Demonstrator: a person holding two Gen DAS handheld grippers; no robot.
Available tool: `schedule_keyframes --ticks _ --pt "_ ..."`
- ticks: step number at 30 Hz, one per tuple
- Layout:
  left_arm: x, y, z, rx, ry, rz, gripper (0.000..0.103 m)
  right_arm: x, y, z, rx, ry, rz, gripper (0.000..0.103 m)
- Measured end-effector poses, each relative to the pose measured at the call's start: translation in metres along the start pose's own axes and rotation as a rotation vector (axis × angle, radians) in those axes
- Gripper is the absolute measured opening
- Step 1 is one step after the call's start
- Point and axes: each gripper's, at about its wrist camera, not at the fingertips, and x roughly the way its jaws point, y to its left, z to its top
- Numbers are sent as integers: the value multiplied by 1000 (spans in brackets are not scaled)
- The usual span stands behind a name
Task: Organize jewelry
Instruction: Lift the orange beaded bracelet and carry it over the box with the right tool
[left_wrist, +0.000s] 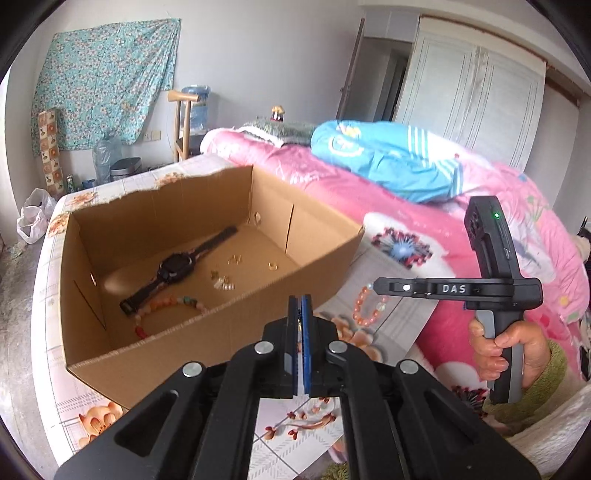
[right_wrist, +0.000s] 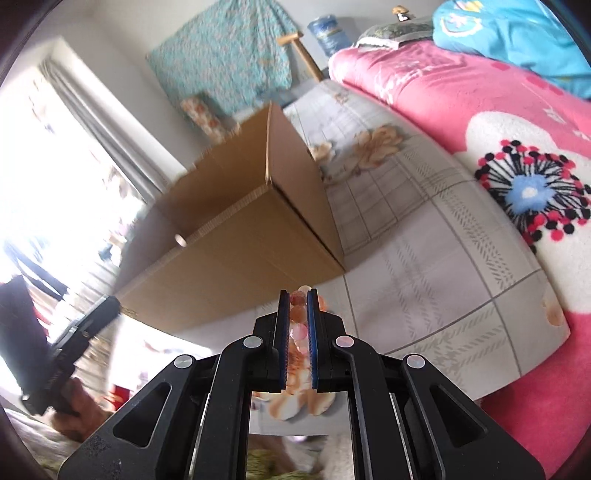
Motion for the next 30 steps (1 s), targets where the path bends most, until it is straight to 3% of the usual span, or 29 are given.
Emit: schedule_keyframes --ticks 10,18,23,30 --pt "-30 5 29 -24 -86 -33 1 -46 22 28 -26 -134 96 7" --pt "-32 12 60 -36 -118 -42 1 -60 42 52 -86 -178 188 7" --pt "-7 24 73 -72 -37 -56 1 -47 57 73 -133 -166 217 7" --pt "65 56 72 -203 223 -93 1 -11 59 98 -145 -96 238 7"
